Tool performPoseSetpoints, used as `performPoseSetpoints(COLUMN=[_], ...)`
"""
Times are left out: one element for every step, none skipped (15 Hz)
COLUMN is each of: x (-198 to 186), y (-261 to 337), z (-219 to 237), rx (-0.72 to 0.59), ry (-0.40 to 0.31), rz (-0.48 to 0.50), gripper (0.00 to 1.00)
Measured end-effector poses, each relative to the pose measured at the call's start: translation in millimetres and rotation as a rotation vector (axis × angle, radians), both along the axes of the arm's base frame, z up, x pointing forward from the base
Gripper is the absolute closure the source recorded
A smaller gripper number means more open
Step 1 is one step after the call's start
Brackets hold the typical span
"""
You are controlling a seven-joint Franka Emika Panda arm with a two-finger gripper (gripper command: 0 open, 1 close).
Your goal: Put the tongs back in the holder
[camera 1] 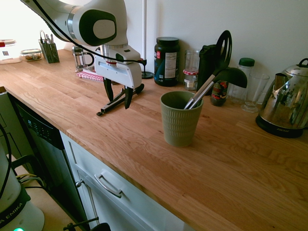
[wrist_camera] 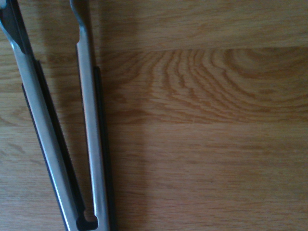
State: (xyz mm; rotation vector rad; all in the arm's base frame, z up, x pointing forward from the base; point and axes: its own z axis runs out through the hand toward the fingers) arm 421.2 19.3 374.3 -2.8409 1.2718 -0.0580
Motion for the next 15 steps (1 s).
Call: performPoseSetpoints(x=[0,2,9,23,40,56,68,76,80,80,80,80,83,87,90], y=[0,-2,-6,-8,-6,3,17,32,50,66,80,93,101,107,112], z=[-1,-1,2,11,23,32,38,38,35,27,20,12,6,-1,-7], rx=[0.000,0.000,-0.001,-0.004,-0.011,-0.021,-0.031,-0.045,-0.052,-0.053,-0.059,-0.059,-0.054,-0.049,-0.044], ry=[0.002,0.003,-0.004,-0.024,-0.042,-0.055,-0.063,-0.064,-0.058,-0.046,-0.043,-0.053,-0.072,-0.092,-0.105], rz=[0.002,0.010,0.031,0.060,0.096,0.139,0.183,0.226,0.267,0.305,0.340,0.368,0.384,0.397,0.407], gripper=[0.00,0.00,0.00,0.00,0.00,0.00,0.00,0.00,0.00,0.00,0.00,0.00,0.00,0.00,0.00])
